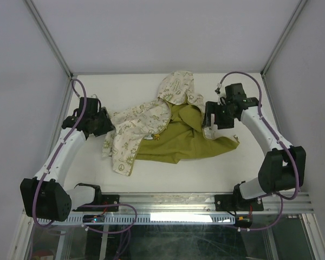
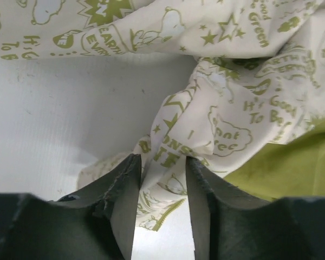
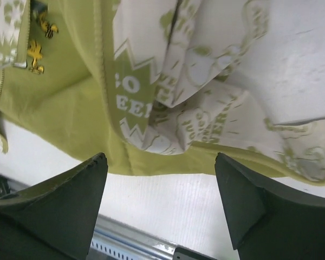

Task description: Zip up the jacket

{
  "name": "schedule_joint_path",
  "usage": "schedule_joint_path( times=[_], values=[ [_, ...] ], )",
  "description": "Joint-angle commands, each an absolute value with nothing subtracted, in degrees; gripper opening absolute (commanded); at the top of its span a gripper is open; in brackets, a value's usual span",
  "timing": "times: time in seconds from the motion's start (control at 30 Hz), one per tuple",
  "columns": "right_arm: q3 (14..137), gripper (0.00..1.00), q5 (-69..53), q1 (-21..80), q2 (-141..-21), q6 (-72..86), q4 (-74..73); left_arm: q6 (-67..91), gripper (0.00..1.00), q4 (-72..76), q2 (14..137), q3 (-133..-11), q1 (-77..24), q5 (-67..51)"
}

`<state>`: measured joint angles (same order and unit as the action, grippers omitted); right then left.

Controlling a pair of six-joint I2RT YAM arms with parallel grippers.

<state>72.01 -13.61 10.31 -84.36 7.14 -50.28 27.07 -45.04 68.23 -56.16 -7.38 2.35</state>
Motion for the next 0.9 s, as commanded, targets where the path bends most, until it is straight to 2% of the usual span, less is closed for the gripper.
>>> schedule_joint_path(
  times=[0.0, 0.13, 0.2, 0.23, 0.27, 0.3, 0.33, 0.4, 0.47, 0.57, 0.63, 0.77, 0.87],
  values=[
    [65.49, 0.83, -22.37, 11.26, -81.84, 7.84, -38.14, 25.68, 0.46, -43.59, 64.83, -61.16, -6.71, -1.80],
    [63.06, 0.80, -22.46, 12.14, -84.21, 9.98, -30.49, 25.19, 0.64, -45.79, 63.90, -64.84, -6.69, -3.45],
    [65.03, 0.73, -22.06, 13.67, -86.89, 10.79, -29.10, 24.65, 0.71, -46.56, 63.36, -66.55, -6.68, -4.33],
    [66.44, 0.66, -21.63, 14.76, -88.50, 11.06, -28.49, 24.35, 0.74, -46.84, 63.17, -67.37, -6.71, -4.97],
    [68.29, 0.55, -21.02, 15.95, -90.26, 11.42, -28.08, 24.05, 0.75, -47.02, 63.05, -68.01, -6.75, -5.96],
    [70.66, 0.42, -20.07, 17.18, -92.30, 11.82, -28.39, 23.86, 0.76, -47.22, 63.02, -68.62, -6.70, -7.19],
    [73.50, 0.25, -18.60, 18.83, -94.64, 12.55, -29.42, 23.82, 0.76, -47.20, 63.08, -69.01, -6.68, -8.91],
    [79.85, 0.10, -13.13, 20.94, -99.30, 14.62, -31.13, 24.17, 0.77, -46.56, 63.38, -68.70, -6.77, -12.54],
    [87.18, 0.03, -7.10, 23.99, -103.66, 17.17, -31.99, 25.29, 0.77, -45.35, 64.03, -67.66, -6.84, -16.11],
    [97.07, 0.03, -1.91, 28.08, -110.43, 19.92, -32.73, 27.64, 0.77, -42.08, 64.65, -65.32, -7.75, -20.20],
    [104.08, 0.09, -2.87, 30.65, -116.07, 19.85, -32.96, 29.18, 0.77, -39.64, 65.25, -63.99, -9.40, -20.73],
    [120.24, 0.33, -14.54, 32.58, -125.97, 16.86, -39.43, 32.76, 0.76, -35.17, 68.39, -62.41, -15.46, -19.54],
    [120.91, 0.51, -17.52, 32.48, -124.20, 13.42, -41.96, 35.60, 0.75, -30.13, 71.17, -61.07, -20.45, -18.35]
  ],
)
